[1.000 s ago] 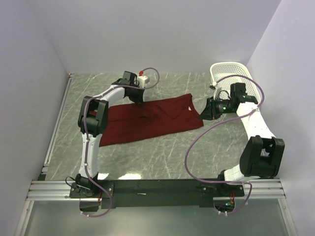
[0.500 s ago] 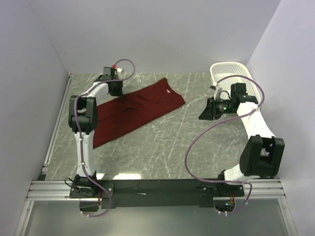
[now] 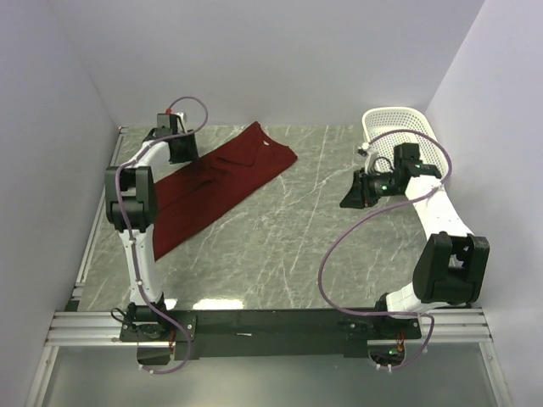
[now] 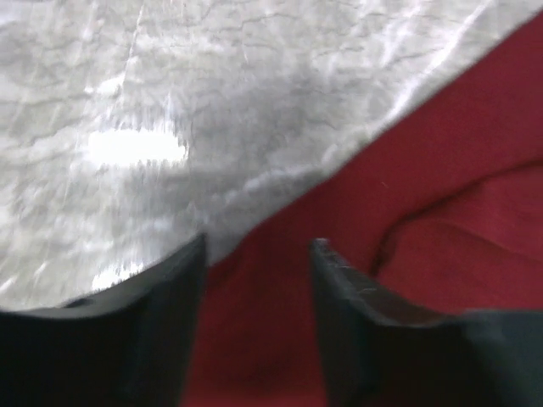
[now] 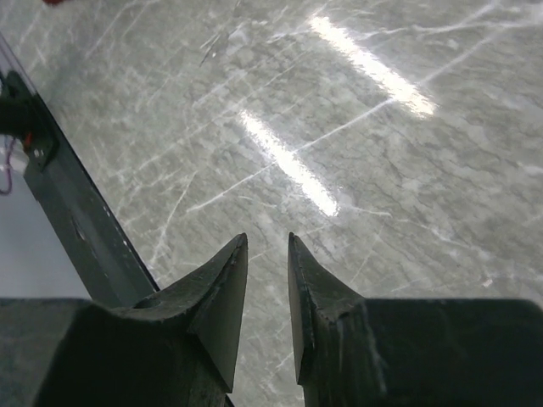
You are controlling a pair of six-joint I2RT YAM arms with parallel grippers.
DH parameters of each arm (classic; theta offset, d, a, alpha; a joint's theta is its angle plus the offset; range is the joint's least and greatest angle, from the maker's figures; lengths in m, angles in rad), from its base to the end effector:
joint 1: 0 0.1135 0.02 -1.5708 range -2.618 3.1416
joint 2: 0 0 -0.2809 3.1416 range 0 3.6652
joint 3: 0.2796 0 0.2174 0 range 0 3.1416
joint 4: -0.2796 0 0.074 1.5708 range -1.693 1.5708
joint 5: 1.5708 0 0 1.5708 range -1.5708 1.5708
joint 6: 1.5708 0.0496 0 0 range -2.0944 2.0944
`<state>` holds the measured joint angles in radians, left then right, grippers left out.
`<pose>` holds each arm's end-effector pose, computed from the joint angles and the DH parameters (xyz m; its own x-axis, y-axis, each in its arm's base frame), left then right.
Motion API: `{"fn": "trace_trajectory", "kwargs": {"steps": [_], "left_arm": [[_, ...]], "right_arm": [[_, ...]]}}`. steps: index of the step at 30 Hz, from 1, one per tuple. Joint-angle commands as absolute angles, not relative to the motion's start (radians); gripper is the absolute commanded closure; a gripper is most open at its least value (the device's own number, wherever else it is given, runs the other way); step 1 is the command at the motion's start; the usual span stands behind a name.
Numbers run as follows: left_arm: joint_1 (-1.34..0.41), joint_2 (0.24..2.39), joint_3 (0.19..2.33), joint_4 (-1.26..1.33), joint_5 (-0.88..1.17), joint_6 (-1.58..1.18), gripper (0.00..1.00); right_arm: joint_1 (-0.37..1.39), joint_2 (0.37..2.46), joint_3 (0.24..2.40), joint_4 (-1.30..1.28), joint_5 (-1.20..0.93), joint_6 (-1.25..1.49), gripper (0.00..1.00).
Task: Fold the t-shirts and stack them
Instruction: Fold the tshirt
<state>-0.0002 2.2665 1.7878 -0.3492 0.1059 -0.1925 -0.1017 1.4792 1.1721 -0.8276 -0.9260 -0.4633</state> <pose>0.4966 -0.0053 0.1953 -0.7366 -0.1901 -0.6490 -0.0705 0.9760 -0.2058 0.2582 0.0135 0.2931 -0.6838 -0.2002 -0.7016 -0.6488 0.6067 0.4593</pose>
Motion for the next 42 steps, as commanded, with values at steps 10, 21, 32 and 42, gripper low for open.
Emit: {"fn": "trace_trajectory", "kwargs": {"steps": [10,21,32,42], "left_arm": [[0.011,1.466,1.300,-0.132,-0.078,-0.273,0.04],[0.051,0.843,0.827,-0.235,-0.218,-0.390,0.01],[0.049,0.643,0.741,-0.268,-0.382,-0.380,0.01],[0.048,0.572,0.739,-0.268,-0.410,-0.388,0.01]], "right_arm": [[0.536,1.496,1.186,-0.626,-0.623,-1.005,0.55],[0.991,1.896,1.509,-0.346,-0.161,-1.197,0.55],[1.144,2.249,1.822,-0.232,-0.031,-1.126,0.55],[1.157,2.342,1.925,-0.279,-0.012,-1.114,0.55]]}}
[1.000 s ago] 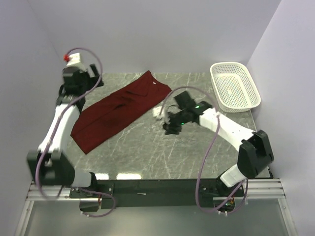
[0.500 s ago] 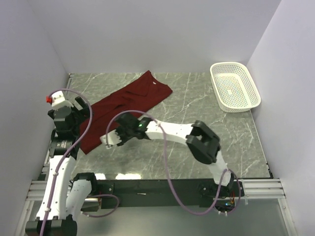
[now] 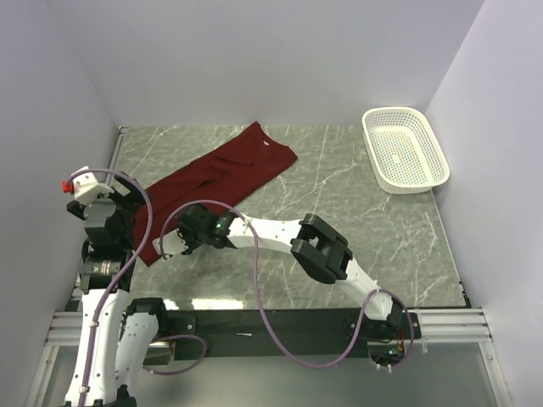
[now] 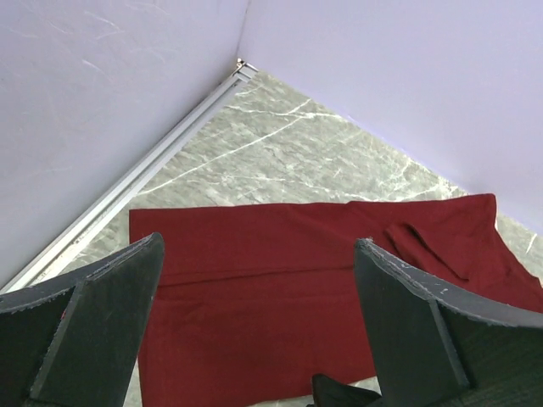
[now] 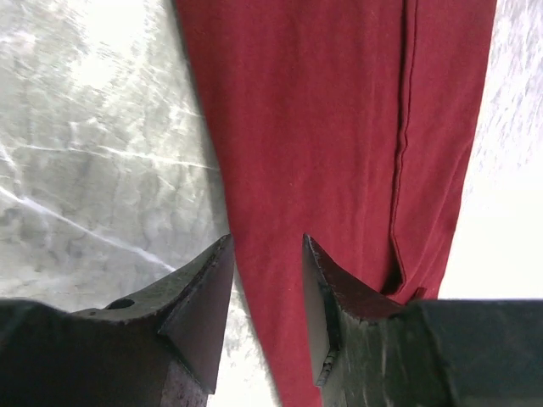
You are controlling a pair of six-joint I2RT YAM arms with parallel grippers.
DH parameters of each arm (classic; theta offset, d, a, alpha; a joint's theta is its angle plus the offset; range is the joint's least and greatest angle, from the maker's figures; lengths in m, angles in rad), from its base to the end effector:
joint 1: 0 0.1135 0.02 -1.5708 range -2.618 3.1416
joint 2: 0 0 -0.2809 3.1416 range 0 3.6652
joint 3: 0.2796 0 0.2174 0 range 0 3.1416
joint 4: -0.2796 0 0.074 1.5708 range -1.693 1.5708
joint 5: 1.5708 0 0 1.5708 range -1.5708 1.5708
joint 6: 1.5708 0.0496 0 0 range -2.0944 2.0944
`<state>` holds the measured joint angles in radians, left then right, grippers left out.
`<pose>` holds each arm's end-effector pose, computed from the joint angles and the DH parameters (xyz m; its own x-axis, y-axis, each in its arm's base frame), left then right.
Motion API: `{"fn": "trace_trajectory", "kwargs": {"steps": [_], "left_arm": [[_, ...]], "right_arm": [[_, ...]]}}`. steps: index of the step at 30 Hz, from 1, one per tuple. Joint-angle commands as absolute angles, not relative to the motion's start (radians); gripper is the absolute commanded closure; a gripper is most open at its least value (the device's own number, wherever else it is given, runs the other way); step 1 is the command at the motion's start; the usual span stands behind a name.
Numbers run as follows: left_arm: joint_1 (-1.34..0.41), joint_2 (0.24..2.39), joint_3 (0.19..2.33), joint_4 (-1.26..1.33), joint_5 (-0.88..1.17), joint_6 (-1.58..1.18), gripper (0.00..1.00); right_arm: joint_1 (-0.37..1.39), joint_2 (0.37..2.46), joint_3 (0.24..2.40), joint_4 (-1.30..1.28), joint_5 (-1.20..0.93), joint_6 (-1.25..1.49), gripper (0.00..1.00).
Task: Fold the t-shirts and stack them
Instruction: Fold the tshirt
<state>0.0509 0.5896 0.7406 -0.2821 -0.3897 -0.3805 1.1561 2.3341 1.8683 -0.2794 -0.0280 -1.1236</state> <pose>0.1018 0.0241 0.3448 0.0360 -0.3421 -0.9390 -0.4414 0.8375 -0.3221 0.2077 0.4753 0.1924 0.7142 -0.6146 -0.3349 -0.6456 -0.3936 -0.6545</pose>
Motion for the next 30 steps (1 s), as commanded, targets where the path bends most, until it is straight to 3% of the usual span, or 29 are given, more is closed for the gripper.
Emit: {"fn": "trace_trajectory", "kwargs": {"steps": [1,30], "left_arm": [[0.048,0.572,0.738,-0.268,-0.411,-0.388,0.01],[0.040,0.557,0.741,-0.271,-0.426,-0.387,0.01]], "right_arm": [[1.158,2.348,1.931,-0.287,-0.009,-1.117,0.56],[1.169,2.465,2.026,-0.351,-0.034,-1.088,0.66]]}}
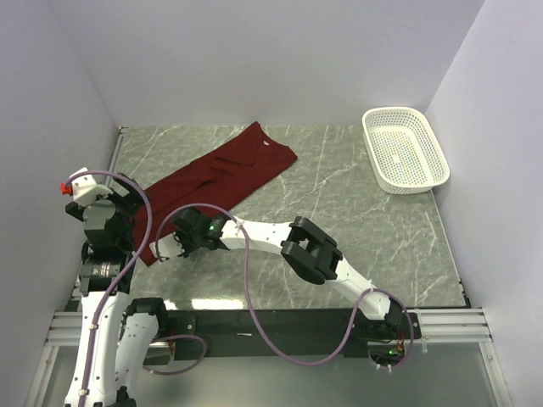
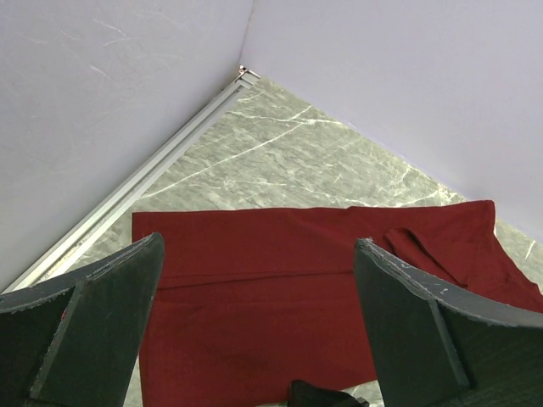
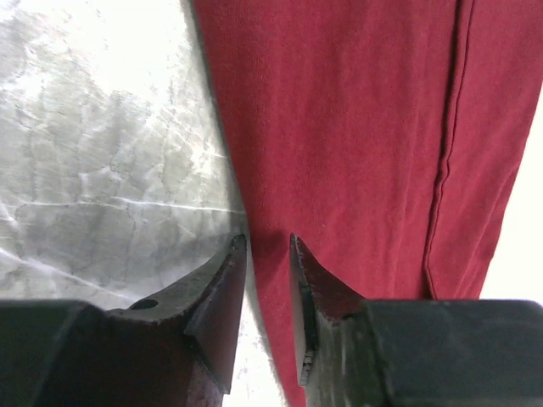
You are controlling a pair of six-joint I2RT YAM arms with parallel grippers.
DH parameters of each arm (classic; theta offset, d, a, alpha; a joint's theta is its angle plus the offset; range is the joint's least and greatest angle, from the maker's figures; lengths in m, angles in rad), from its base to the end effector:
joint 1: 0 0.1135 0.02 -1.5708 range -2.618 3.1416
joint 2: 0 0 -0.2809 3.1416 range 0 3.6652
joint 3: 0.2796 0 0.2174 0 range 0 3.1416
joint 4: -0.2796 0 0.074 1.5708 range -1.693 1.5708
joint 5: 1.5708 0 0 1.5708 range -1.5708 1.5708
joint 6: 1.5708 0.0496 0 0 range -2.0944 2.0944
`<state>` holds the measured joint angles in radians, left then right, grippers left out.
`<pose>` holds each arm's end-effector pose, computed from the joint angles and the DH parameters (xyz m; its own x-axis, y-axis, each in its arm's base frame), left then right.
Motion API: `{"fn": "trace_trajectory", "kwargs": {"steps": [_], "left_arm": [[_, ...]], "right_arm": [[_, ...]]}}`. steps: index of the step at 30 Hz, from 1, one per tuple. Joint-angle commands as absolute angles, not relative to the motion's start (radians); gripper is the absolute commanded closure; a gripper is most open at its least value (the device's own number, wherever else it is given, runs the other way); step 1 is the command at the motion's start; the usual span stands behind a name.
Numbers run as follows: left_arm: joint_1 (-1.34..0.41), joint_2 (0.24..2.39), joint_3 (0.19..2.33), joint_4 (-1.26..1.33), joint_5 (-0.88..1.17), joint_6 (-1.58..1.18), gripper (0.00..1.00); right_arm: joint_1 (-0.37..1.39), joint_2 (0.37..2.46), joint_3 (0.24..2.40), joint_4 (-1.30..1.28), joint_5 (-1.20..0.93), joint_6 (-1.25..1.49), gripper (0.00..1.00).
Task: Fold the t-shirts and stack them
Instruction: Fold the tshirt
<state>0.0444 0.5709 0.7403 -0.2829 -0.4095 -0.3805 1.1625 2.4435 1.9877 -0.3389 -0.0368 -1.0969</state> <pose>0.0973 0.0241 0.3461 0.0568 -0.3385 -0.9393 -0.4468 0.8327 -0.3271 0.2111 0.4925 0.1678 0.6959 -0.6309 -0.3430 -0.6754 -0.4125 -0.6113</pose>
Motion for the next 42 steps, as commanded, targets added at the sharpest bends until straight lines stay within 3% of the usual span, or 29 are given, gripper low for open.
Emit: {"fn": "trace_trajectory", "kwargs": {"steps": [1,8,9,15,22,33,42], "left_arm": [[0.040,0.557,0.739,-0.272,-0.426,-0.387,0.01],[0.037,0.558,0.739,-0.270,-0.428,-0.383,0.00],[0.037,0.558,0.739,-0.268,-0.428,-0.383,0.01],[0.035,0.565,0.741,-0.268,-0.428,-0.382,0.00],[0.035,0.575,0.741,-0.265,-0.419,-0.379,0.00],[0.035,0.584,0.735,-0.258,-0.390,-0.376,0.01],[0.034,0.623,0.719,-0.226,-0.212,-0.376,0.01]], "right_arm": [[1.169,2.470,2.029,-0.353,-0.034,-1.088,0.67],[1.169,2.448,1.984,-0.357,-0.041,-1.080,0.85],[1.170,2.441,1.970,-0.350,-0.043,-1.080,0.92],[1.167,2.393,1.887,-0.350,-0.055,-1.072,1.00],[1.147,2.283,1.755,-0.327,-0.064,-1.052,1.00],[1.115,1.942,1.243,-0.293,-0.086,-1.101,1.00],[0.988,1.702,0.960,-0.337,-0.107,-1.138,1.00]]}}
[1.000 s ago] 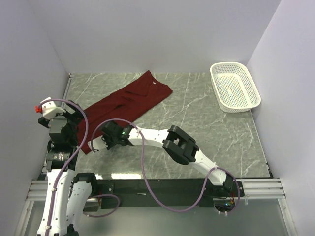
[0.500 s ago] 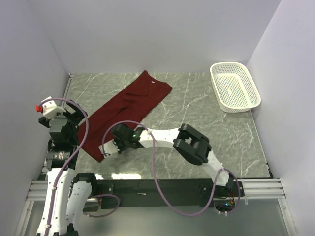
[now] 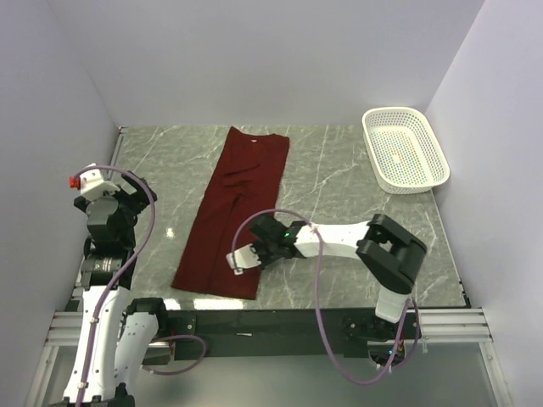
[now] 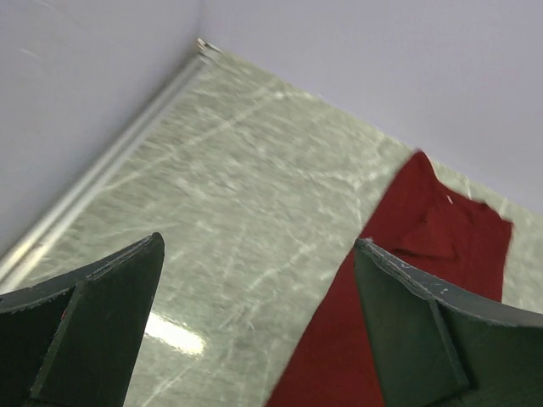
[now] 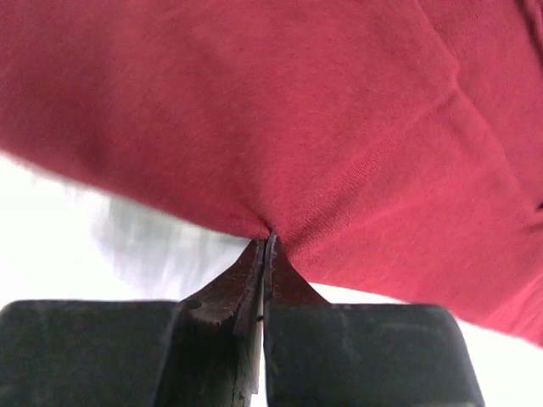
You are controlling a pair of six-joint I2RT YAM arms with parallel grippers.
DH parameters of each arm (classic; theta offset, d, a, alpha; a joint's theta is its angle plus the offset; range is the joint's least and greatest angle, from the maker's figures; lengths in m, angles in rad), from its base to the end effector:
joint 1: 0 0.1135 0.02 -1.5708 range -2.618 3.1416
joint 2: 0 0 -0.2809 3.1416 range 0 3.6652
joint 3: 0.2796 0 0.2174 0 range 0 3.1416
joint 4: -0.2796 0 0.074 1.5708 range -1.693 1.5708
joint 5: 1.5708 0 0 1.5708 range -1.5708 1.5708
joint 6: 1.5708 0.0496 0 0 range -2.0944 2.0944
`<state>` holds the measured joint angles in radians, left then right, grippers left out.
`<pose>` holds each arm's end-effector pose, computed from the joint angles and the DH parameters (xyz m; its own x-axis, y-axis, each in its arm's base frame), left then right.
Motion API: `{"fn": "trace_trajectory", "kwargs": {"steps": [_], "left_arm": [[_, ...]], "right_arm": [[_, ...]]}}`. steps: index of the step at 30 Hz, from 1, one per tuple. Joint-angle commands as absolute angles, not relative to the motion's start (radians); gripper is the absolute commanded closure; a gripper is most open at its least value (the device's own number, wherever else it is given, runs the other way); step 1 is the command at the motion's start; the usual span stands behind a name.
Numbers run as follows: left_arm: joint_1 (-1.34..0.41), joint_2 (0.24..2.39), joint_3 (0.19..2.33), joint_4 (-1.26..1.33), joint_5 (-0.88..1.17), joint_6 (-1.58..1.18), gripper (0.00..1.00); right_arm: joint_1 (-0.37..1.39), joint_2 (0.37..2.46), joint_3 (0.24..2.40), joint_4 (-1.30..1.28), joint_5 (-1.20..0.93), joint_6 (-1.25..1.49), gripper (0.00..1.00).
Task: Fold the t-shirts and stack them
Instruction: Fold the tshirt
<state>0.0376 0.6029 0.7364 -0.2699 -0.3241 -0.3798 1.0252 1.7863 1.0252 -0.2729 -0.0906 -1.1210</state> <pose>0.1070 0.0198 0.3436 0.0039 -0.3515 -0.9362 -0.3763 0.8669 -0.3271 0.1704 0.2894 0.1812 0.5944 -0.7492 -0.2924 -0.7822 -0.4540 -0.4267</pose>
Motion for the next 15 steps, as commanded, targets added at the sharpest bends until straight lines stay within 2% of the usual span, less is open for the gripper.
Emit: {"fn": "trace_trajectory", "kwargs": {"steps": [1,11,13,15], "left_arm": [[0.034,0.632,0.719,-0.218,-0.186,-0.377,0.01],[0.035,0.784,0.732,-0.163,0.141,-0.420,0.01],[0.034,0.846,0.741,-0.153,0.244,-0.446,0.01],[0.035,0.896,0.758,-0.141,0.302,-0.478,0.01]], "right_arm": [[0.980,1.681,0.936,-0.339,-0.107,-1.146,1.00],[0.881,1.488,0.709,-0.362,-0.087,-1.233,1.00],[0.850,1.473,0.684,-0.368,-0.081,-1.259,0.96],[0.810,1.445,0.677,-0.379,-0.080,-1.272,0.79]]}}
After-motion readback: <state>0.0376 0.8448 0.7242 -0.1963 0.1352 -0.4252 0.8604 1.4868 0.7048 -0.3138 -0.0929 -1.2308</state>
